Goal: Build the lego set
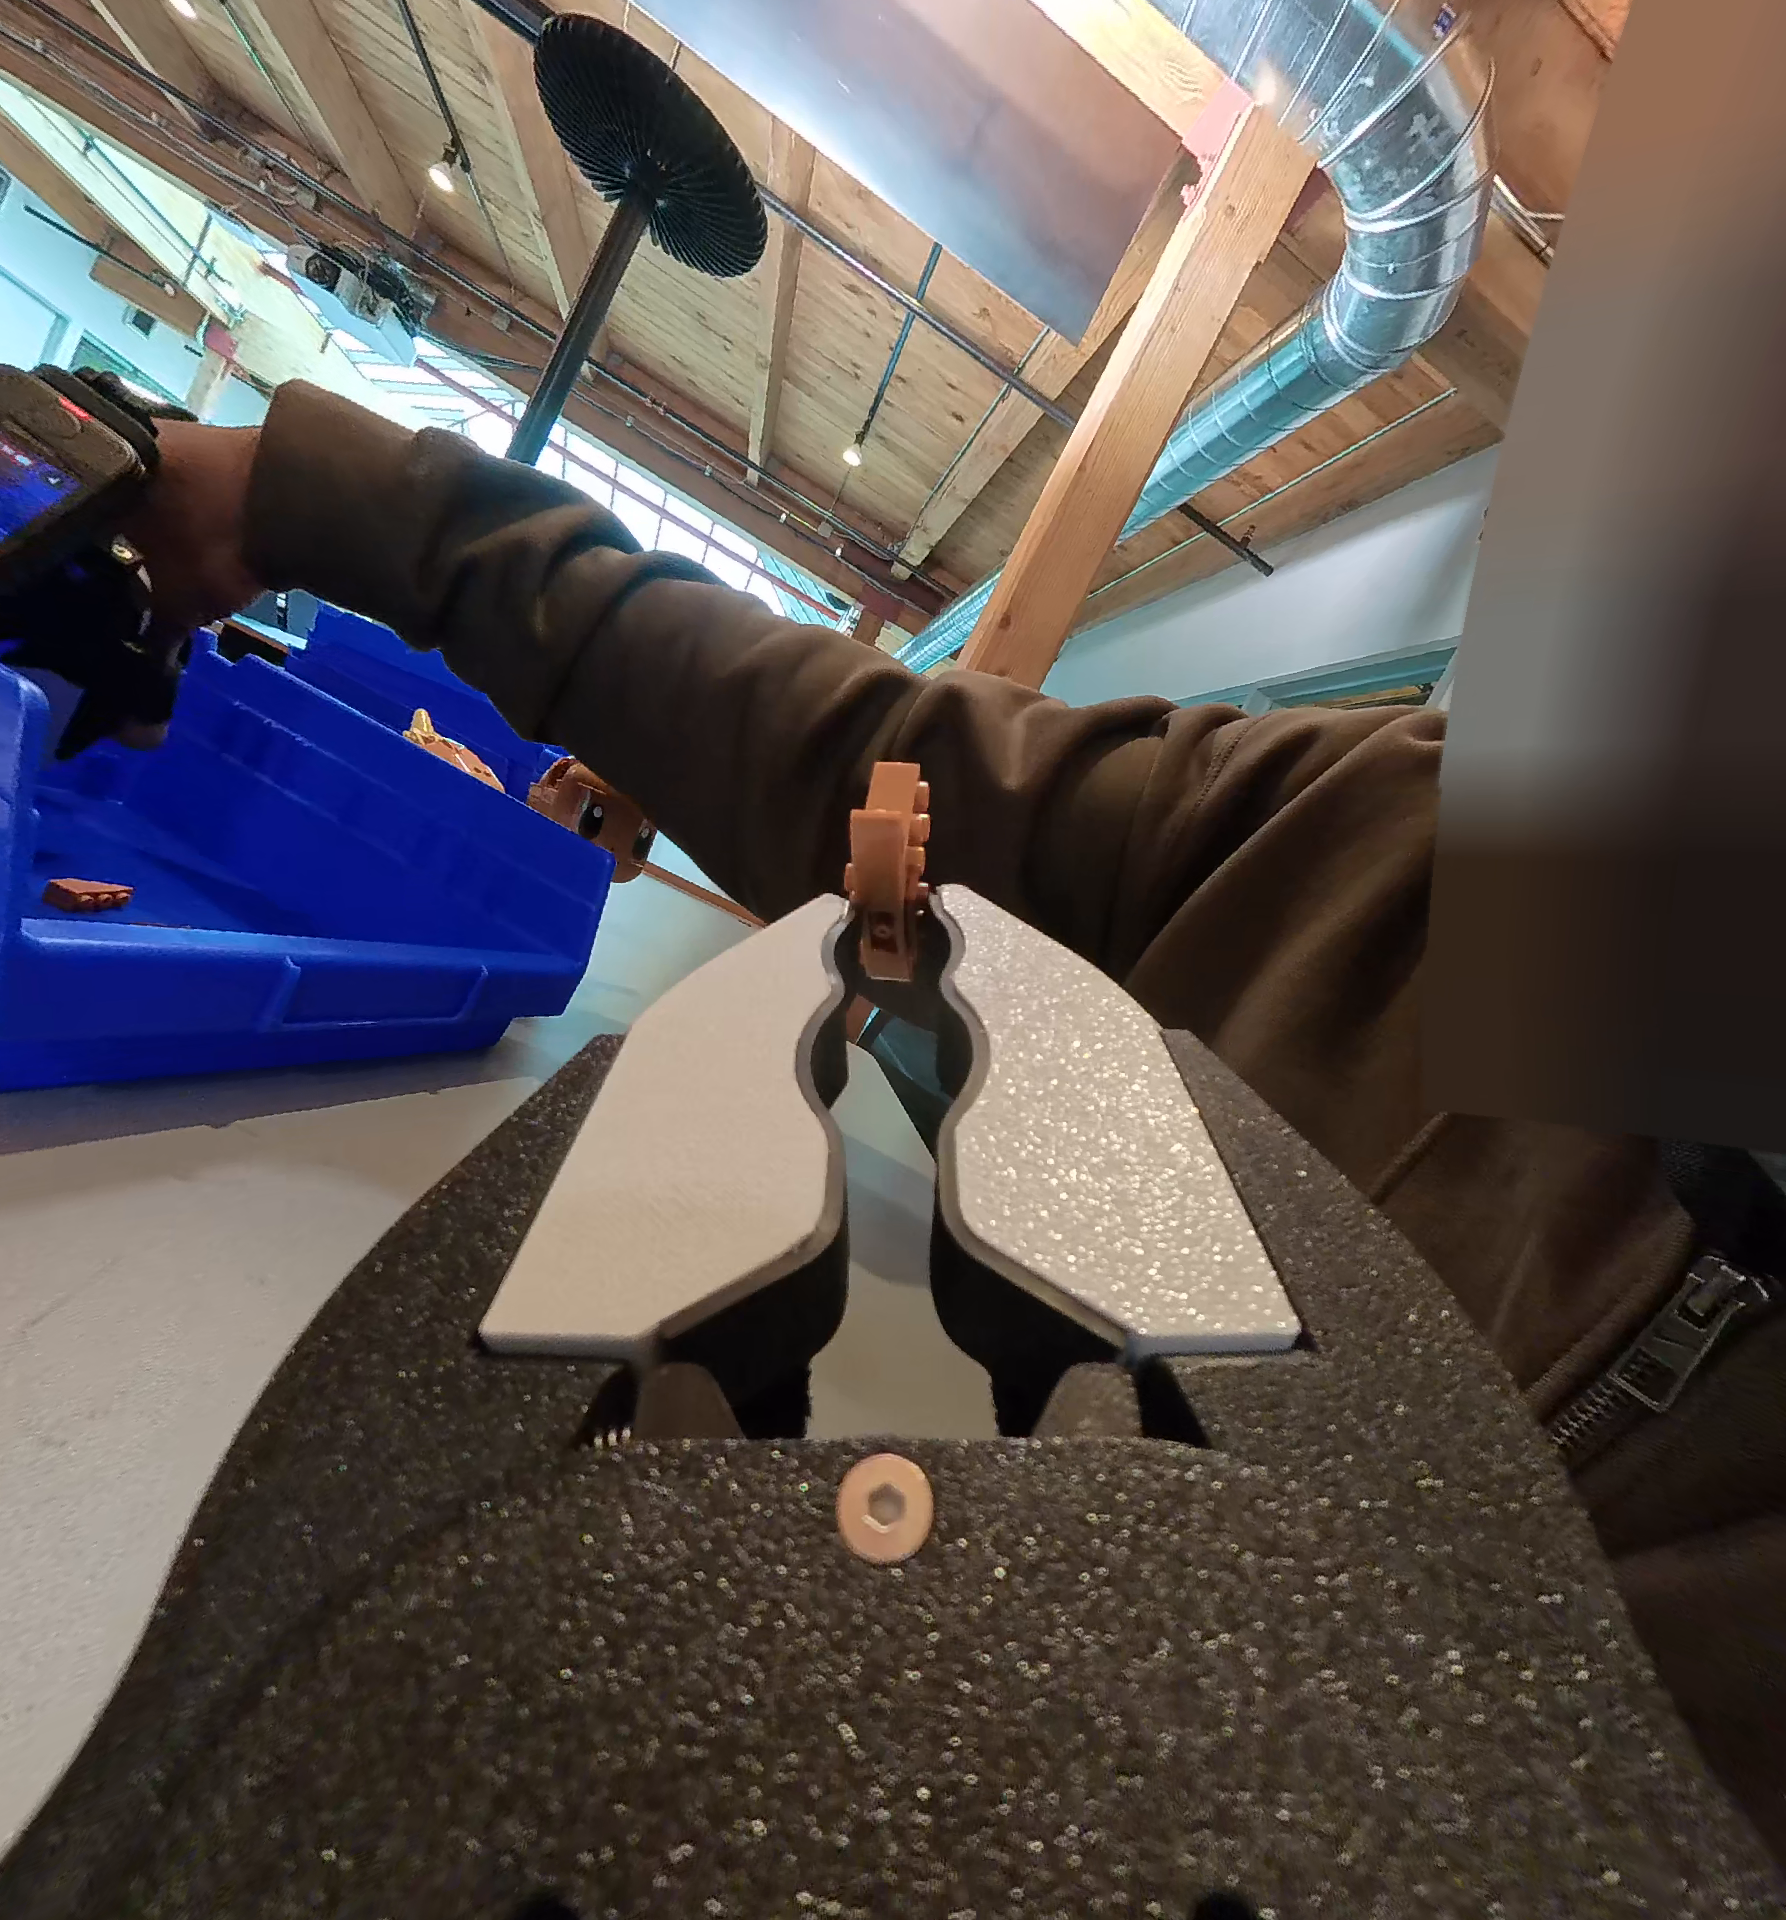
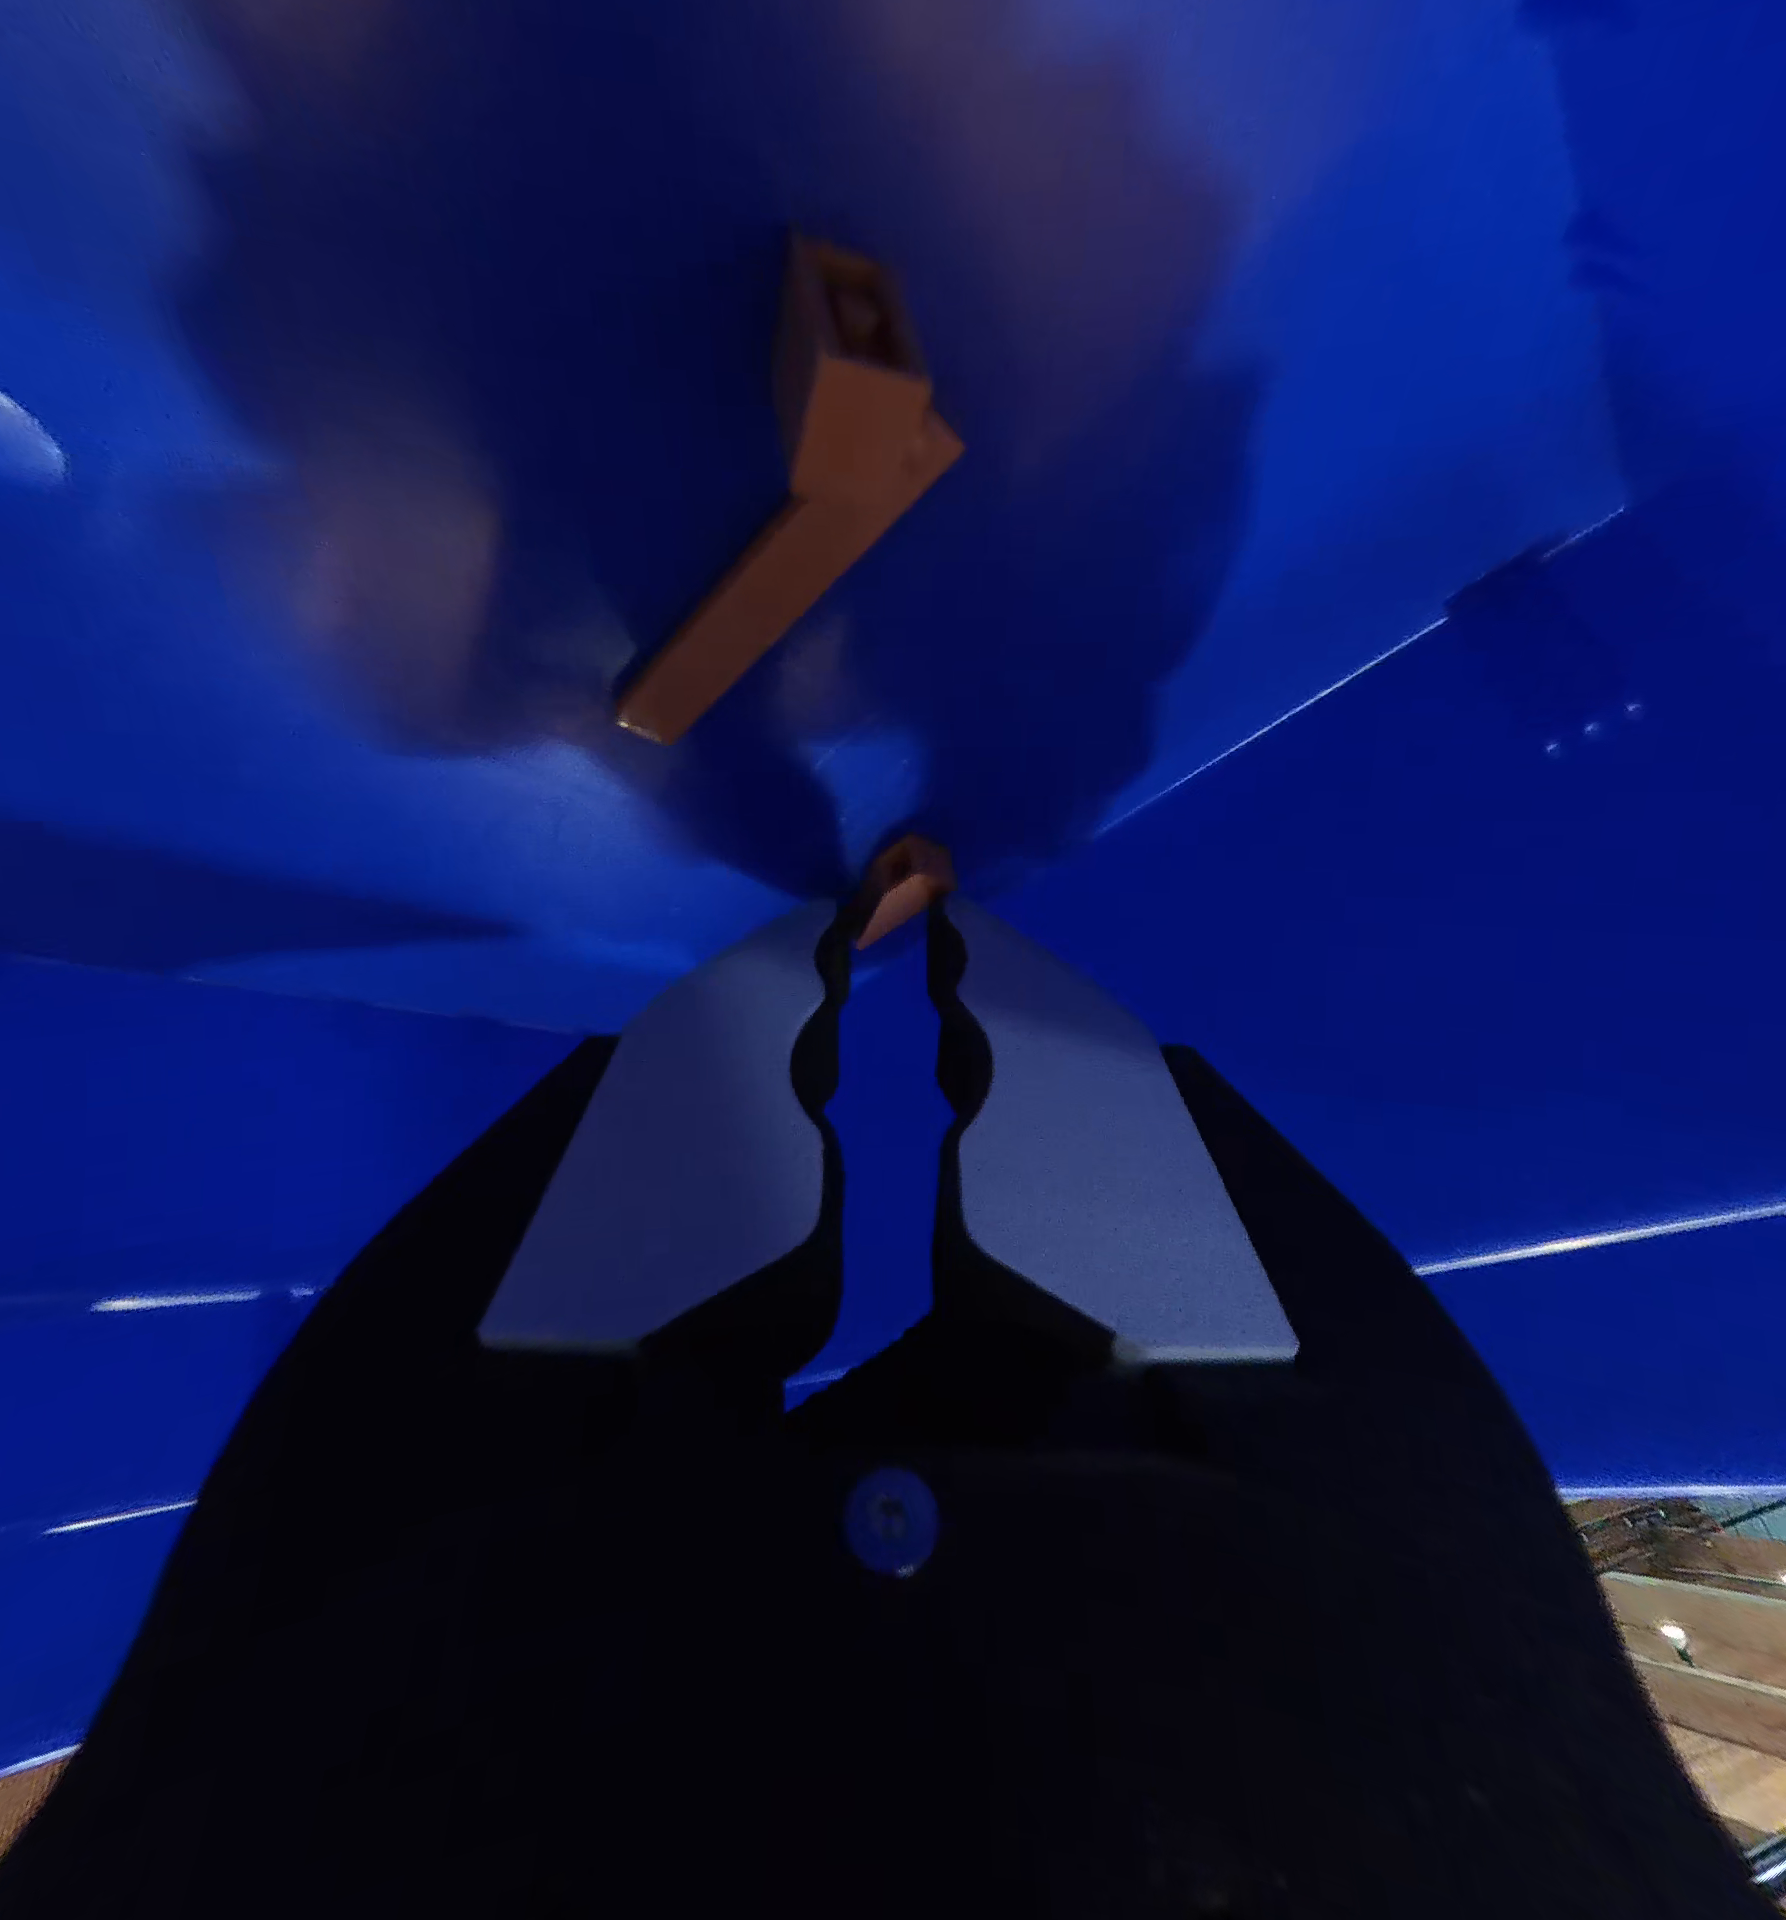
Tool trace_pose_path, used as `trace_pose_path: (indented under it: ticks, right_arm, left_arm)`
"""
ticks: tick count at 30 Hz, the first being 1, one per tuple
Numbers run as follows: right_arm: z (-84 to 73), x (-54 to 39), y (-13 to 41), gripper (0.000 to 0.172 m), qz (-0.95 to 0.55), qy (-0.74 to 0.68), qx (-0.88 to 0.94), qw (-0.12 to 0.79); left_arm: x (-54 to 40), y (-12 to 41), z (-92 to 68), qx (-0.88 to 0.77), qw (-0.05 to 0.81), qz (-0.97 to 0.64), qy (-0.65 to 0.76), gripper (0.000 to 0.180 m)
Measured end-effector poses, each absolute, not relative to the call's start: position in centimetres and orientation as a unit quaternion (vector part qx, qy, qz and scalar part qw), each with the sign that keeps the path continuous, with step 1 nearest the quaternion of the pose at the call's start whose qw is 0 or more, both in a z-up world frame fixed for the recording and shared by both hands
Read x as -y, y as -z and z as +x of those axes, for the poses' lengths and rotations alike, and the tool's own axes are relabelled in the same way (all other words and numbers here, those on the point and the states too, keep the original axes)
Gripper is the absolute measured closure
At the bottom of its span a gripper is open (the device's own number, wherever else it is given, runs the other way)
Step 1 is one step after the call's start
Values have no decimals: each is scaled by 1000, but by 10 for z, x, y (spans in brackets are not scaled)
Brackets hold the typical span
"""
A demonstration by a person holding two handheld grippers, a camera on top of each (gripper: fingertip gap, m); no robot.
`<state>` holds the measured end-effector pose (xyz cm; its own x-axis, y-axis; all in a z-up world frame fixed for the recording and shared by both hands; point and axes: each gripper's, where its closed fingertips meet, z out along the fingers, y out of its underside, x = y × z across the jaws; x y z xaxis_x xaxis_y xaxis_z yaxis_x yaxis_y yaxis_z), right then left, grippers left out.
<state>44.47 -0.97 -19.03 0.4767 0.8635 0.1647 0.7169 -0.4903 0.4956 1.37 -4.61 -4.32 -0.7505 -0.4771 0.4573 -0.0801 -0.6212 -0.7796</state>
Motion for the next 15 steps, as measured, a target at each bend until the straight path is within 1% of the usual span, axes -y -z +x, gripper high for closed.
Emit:
trace_pose_path:
  ticks: [9, 12, 15]
  right_arm:
    - [438, 11, 182, 164, 850, -215, -451, 166]
    - [423, 11, 169, 164, 859, -217, -443, 140]
    - [401, 8, 152, 164, 869, -226, -430, 93]
  left_arm:
    - [47, 45, 14, -428, 129, -334, 830, 169]
    - [46, 45, 15, -430, 133, -335, 828, 169]
    - [46, 45, 14, -432, 138, -334, 826, 169]
